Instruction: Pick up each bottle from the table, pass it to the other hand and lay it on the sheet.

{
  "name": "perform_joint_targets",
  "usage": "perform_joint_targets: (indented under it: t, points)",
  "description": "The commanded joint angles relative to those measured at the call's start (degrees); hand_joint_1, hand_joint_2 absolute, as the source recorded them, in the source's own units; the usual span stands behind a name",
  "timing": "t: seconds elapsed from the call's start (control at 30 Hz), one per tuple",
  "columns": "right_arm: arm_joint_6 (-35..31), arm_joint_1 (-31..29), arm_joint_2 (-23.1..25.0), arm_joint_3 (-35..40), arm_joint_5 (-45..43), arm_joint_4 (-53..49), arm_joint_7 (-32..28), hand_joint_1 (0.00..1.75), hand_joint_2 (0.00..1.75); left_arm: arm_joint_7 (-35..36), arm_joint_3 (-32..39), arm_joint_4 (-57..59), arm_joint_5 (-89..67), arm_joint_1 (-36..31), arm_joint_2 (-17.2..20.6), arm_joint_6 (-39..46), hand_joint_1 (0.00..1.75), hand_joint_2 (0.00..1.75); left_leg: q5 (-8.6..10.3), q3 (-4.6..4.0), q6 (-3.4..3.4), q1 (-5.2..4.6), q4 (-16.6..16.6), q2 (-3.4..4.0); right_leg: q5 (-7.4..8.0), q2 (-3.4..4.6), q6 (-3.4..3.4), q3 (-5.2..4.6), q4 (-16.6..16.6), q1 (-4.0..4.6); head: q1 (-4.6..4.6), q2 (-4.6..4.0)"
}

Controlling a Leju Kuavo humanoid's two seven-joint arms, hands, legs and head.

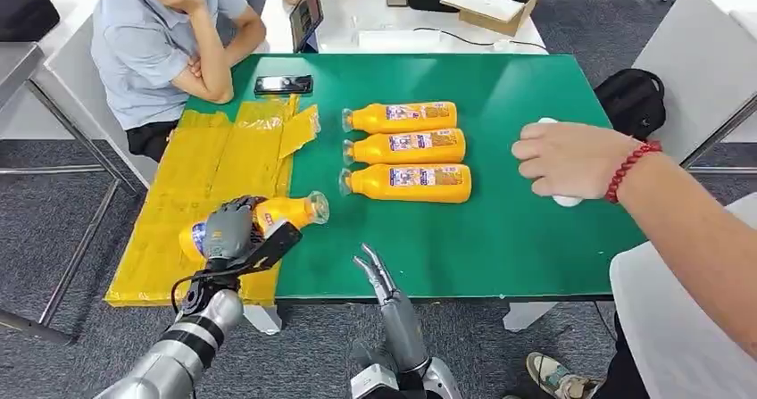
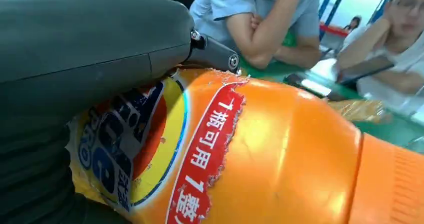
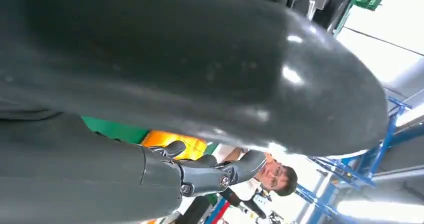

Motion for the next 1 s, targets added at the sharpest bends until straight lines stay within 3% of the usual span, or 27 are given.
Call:
perform_joint_targets:
  t: [0.03, 0.07, 0.1, 0.13, 0.23, 0.73, 0.83, 1.0]
  points:
    - [0.6, -2.2, 0.8, -0.9, -0.5, 6.6, 0.0, 0.00, 0.00, 7.2, -2.4, 14.0, -5.0, -1.6, 0.8, -4.6, 1.29, 1.75, -0.01, 0.18, -0.03, -0.01, -0.1, 0.17, 0.02, 0.12, -0.05, 0.11, -0.1, 0.00, 0.02, 0.00]
    - [0.6, -2.3, 0.8, -1.0, -0.5, 6.8, 0.0, 0.00, 0.00, 7.5, -2.6, 14.1, -5.4, -1.6, 0.9, -5.3, 0.47, 1.75, 0.02, 0.21, -0.06, 0.01, -0.2, 0.26, 0.08, 0.17, -0.10, 0.09, -0.1, 0.03, 0.02, 0.00]
    - [0.6, -2.3, 0.9, -1.0, -0.5, 7.0, 0.0, 0.00, 0.00, 8.0, -2.8, 14.2, -5.8, -1.6, 0.8, -6.0, 0.47, 1.75, 0.00, 0.25, -0.05, -0.01, -0.1, 0.23, 0.05, 0.14, -0.08, 0.14, -0.1, 0.01, 0.00, 0.00]
    - [0.6, -2.4, 0.8, -1.2, -0.6, 7.3, 0.0, 0.00, 0.00, 8.0, -2.8, 14.4, -5.8, -1.2, 0.7, -6.8, 0.12, 1.75, 0.02, 0.28, -0.07, 0.01, -0.2, 0.29, 0.08, 0.18, -0.11, 0.14, -0.2, 0.03, 0.00, 0.00]
    - [0.7, -2.5, 0.9, -1.5, -0.6, 7.7, 0.0, 0.00, 0.00, 8.3, -2.9, 14.4, -6.1, -1.1, 0.4, -8.0, 0.00, 1.75, 0.01, 0.29, -0.07, -0.01, -0.2, 0.34, 0.08, 0.24, -0.10, 0.14, -0.1, 0.02, 0.00, 0.00]
    - [2.0, -3.7, 0.7, -4.5, -1.5, 9.6, 0.0, 0.00, 0.00, 6.9, 1.0, 15.5, -1.7, -3.3, -1.9, -18.2, 0.00, 1.75, 0.03, 0.38, -0.08, -0.02, -0.2, 0.17, 0.06, 0.14, -0.10, 0.31, -0.2, 0.00, 0.00, 0.00]
    - [1.9, -3.5, 0.4, -4.6, -1.0, 10.3, 0.0, 0.00, 0.00, 2.8, 3.1, 14.6, 1.8, -2.8, -2.1, -19.2, 0.00, 1.75, 0.02, 0.52, -0.07, -0.04, -0.2, 0.18, 0.04, 0.14, -0.10, 0.44, -0.2, -0.02, 0.00, 0.00]
    - [0.8, -3.5, -0.7, -3.2, -2.5, 10.2, 0.0, 0.00, 0.00, -14.1, 10.2, 6.9, 17.5, 0.8, -4.2, -26.8, 0.00, 1.75, 0.02, 0.53, -0.06, -0.06, -0.2, 0.15, 0.03, 0.15, -0.07, 0.45, -0.2, -0.04, 0.00, 0.00]
